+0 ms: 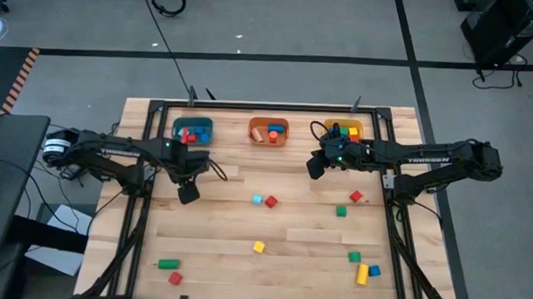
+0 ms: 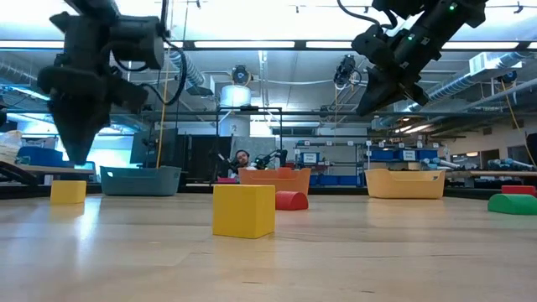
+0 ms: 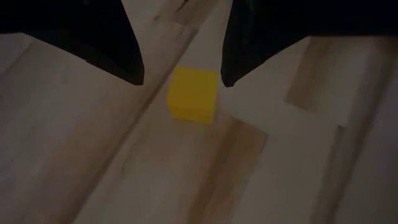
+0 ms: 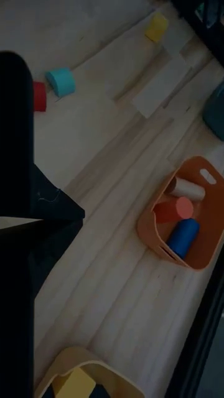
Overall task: Sort blocks by size
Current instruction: Put the yellow cube block into the yellow bin
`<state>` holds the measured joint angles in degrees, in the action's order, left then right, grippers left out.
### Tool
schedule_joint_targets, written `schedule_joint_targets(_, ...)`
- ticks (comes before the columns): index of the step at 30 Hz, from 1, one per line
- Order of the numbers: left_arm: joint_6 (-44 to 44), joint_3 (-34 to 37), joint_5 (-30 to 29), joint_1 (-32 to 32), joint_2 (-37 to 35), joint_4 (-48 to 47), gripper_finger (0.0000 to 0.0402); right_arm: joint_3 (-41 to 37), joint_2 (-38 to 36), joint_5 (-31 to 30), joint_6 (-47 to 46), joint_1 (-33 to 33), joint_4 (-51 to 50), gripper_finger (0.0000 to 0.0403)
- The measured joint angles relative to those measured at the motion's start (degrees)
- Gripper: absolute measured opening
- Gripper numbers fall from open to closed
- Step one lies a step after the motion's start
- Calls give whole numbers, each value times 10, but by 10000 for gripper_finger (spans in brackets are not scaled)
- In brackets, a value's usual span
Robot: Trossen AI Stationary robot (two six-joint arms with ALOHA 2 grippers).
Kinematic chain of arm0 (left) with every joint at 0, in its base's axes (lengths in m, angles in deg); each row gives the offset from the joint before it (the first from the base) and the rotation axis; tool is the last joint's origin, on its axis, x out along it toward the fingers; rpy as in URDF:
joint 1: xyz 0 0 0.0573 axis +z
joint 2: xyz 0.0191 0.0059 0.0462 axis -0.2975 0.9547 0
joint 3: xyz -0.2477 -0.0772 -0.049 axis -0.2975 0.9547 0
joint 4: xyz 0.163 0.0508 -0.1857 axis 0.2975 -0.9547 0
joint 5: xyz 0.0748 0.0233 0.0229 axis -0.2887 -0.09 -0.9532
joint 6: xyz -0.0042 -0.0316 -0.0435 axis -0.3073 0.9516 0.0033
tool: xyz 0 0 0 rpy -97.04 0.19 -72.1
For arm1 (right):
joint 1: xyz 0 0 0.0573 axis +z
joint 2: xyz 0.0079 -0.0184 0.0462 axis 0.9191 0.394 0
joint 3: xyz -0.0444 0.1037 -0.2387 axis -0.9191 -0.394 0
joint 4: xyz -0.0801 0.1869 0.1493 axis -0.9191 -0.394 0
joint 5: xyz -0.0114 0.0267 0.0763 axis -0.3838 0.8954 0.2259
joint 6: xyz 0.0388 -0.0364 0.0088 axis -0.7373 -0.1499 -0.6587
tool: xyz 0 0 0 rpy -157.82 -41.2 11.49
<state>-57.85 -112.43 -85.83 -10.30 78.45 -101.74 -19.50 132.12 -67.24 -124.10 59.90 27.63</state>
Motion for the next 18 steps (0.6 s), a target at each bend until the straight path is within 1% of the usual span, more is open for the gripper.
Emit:
schedule_joint_targets(6,-6,53,4,0,0,38,223,0,0,0,-8,0,0,21)
schedule_joint_targets(9,-20,75,2,0,0,60,223,0,0,-3,-27,0,0,21)
schedule_joint_targets(13,-31,79,-10,0,0,104,223,0,0,-14,-41,0,0,21)
schedule_joint_targets(18,-36,80,-13,1,14,102,220,0,0,-17,-52,-1,1,21)
